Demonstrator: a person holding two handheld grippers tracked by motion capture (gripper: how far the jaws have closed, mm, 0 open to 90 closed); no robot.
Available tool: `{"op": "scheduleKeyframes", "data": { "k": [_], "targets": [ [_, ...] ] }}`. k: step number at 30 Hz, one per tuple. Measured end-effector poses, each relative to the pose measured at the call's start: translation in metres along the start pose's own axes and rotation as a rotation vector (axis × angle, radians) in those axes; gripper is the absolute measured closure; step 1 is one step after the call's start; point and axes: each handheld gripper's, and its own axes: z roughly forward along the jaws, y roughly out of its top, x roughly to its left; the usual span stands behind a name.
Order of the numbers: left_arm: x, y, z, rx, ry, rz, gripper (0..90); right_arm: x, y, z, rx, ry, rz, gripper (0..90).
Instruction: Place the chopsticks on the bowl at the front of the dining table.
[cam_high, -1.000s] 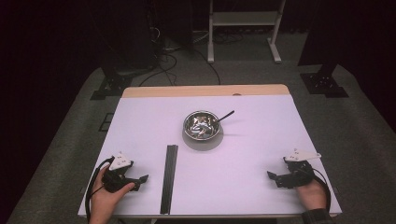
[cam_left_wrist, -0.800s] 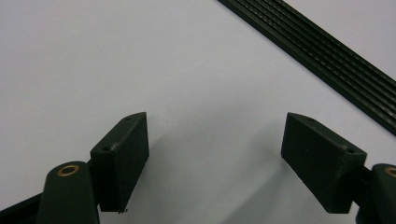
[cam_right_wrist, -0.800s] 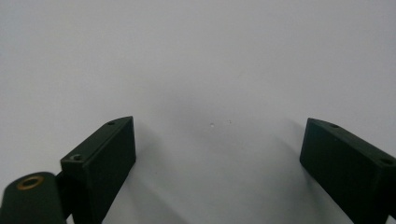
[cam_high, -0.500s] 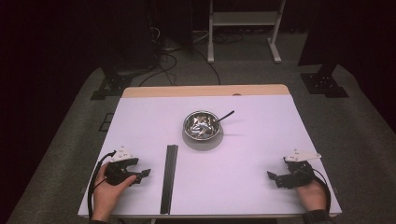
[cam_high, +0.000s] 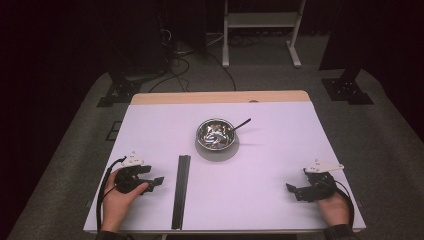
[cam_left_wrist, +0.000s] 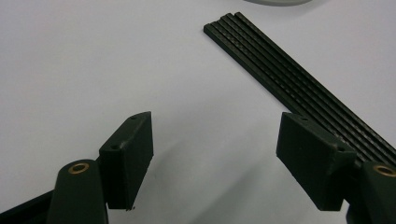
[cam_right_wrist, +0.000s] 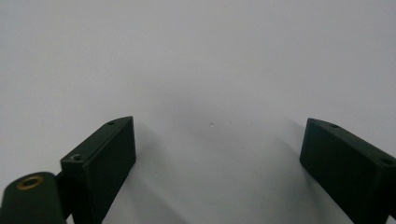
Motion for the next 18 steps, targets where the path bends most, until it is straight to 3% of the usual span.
{"op": "scheduleKeyframes", "data": {
  "k": [15,18],
  "targets": [
    [0.004,0.016,0.007,-0.016,0.028,-0.02,25.1,0.0,0.0,0.0,0.0,0.002,0.002,9.0],
    [0.002,0.021,0.01,0.001,0.039,-0.006,25.1,0.0,0.0,0.0,0.001,0.002,0.002,9.1]
  ]
}}
